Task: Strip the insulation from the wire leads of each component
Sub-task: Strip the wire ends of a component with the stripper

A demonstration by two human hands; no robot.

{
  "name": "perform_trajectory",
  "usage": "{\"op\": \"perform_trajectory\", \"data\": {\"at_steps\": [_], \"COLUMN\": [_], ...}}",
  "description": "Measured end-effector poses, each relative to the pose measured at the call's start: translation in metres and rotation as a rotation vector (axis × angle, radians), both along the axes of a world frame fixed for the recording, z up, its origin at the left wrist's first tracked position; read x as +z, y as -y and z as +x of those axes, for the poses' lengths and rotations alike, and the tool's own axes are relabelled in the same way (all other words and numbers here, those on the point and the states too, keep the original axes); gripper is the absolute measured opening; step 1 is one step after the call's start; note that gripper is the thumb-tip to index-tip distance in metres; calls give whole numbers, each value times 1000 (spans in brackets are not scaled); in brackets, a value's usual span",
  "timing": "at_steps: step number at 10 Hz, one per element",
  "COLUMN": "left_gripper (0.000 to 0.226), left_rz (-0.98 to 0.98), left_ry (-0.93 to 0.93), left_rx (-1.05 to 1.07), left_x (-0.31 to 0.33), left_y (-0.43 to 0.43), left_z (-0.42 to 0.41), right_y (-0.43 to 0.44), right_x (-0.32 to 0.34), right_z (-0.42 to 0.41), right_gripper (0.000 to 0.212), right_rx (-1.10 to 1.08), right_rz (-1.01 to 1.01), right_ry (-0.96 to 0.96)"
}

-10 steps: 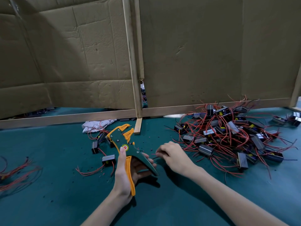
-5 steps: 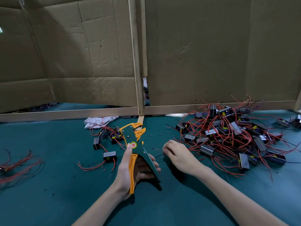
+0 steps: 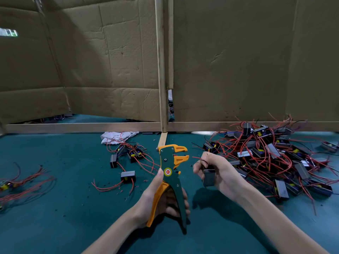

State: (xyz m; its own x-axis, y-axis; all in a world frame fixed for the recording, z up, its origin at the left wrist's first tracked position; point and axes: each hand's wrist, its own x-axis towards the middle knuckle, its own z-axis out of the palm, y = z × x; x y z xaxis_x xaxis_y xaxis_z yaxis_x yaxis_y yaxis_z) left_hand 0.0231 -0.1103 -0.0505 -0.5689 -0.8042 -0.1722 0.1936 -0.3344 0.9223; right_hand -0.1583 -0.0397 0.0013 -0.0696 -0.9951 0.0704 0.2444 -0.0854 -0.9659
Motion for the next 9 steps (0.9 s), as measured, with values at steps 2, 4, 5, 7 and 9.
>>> {"op": "perform_trajectory", "data": {"at_steps": [2,4,5,7,9], "left_gripper": [158,178,69,69,78], "left_rz": [-272,-238,-245,-87,-92], "left_ry": [-236,-194,-293,91,7], "left_rx": [79,115,21,-25,-131], "left_x": [15,21,5,2,-6], "left_y": [-17,-30,-31,-39,-18], "left_z": [-4,-6,16,9,13], "right_y": [4,5,4,0,-4], "right_x": [0,-1,0,0,5], "right_z": [3,3,5,11,6], "right_gripper": [33,32,31,25,25], "right_rx": [0,12,23,55,-5], "right_rz": [24,8,-5,3,-8], "right_ry": [41,-9,-34,-15,13]}}
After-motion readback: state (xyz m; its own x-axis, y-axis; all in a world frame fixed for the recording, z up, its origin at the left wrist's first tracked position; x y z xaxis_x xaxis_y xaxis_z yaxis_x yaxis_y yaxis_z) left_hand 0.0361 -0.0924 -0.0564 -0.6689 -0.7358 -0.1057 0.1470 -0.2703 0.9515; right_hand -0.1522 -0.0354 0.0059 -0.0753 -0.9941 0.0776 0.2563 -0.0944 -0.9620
